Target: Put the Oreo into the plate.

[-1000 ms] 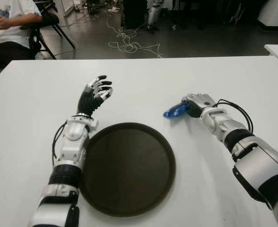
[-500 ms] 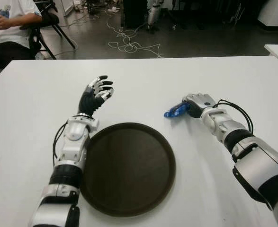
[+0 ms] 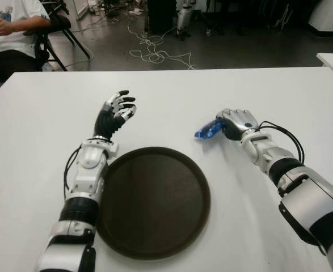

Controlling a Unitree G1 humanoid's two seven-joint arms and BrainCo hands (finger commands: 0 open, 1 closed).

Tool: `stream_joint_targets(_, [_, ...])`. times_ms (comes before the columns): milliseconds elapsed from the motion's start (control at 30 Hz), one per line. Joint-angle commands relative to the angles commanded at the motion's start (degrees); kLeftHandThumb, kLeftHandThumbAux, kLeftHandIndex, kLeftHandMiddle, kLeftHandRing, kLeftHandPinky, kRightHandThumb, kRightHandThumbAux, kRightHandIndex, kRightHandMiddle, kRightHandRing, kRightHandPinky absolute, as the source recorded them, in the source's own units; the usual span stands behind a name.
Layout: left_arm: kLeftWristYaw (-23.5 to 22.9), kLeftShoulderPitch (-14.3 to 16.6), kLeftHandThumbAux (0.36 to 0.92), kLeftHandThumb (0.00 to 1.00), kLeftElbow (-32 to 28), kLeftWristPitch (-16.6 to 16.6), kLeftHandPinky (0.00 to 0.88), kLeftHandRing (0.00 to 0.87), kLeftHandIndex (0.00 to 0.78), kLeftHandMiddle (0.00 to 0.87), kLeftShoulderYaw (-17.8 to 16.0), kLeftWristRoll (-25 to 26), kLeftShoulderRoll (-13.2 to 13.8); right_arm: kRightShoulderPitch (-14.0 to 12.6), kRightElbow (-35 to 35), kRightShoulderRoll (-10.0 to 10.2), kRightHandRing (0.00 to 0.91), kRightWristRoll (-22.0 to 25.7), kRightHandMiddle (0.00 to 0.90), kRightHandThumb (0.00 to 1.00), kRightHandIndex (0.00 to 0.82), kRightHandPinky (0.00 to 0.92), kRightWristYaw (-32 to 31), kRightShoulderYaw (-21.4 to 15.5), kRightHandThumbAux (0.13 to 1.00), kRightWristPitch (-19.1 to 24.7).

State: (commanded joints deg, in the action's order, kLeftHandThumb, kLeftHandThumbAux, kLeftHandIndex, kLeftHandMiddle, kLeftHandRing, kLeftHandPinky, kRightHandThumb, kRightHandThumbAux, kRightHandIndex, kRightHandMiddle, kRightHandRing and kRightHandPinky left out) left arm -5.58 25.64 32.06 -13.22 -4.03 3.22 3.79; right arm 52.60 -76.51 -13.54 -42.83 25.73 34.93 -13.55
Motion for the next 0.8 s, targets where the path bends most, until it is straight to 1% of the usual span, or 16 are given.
stream_joint_targets(100, [-0.1, 0.1, 0.730, 0.251, 0.1, 0.1, 0.275, 0.267, 0.199, 0.287, 0.0, 0.1, 0.0, 0.0, 0.2, 0.3, 0.645, 0.5, 0.656, 0.691, 0.427, 0.629, 0.4, -1.1, 0.730, -0.5])
stream_joint_targets(367, [0.0, 0.2, 0.741, 0.260, 0.7, -0.7, 0.279, 0.276, 0.211, 0.297, -0.1, -0.2, 0.2, -0.1, 0.1, 0.7, 0.662, 0.4, 0.669, 0.690, 0.428, 0.656, 1.3, -2.0, 0.730, -0.4])
stream_joint_targets(567, [0.5, 0.2, 0.732, 0.229, 0.7, -0.8, 0.275, 0.273, 0.211, 0.292, 0.1, -0.9, 0.4, -0.3, 0.1, 0.6, 0.666, 0.4, 0.671, 0.690, 0.428, 0.663, 1.9, -2.3, 0.731, -0.4])
stream_joint_targets(800, [0.5, 0.2, 0.739, 0.232, 0.9, -0.8, 0.279, 0.275, 0.208, 0.293, -0.1, -0.5, 0.2, -0.2, 0.0, 0.7, 0.663, 0.7, 0.665, 0.689, 0.428, 0.661, 1.8, -2.5, 0.731, -0.4])
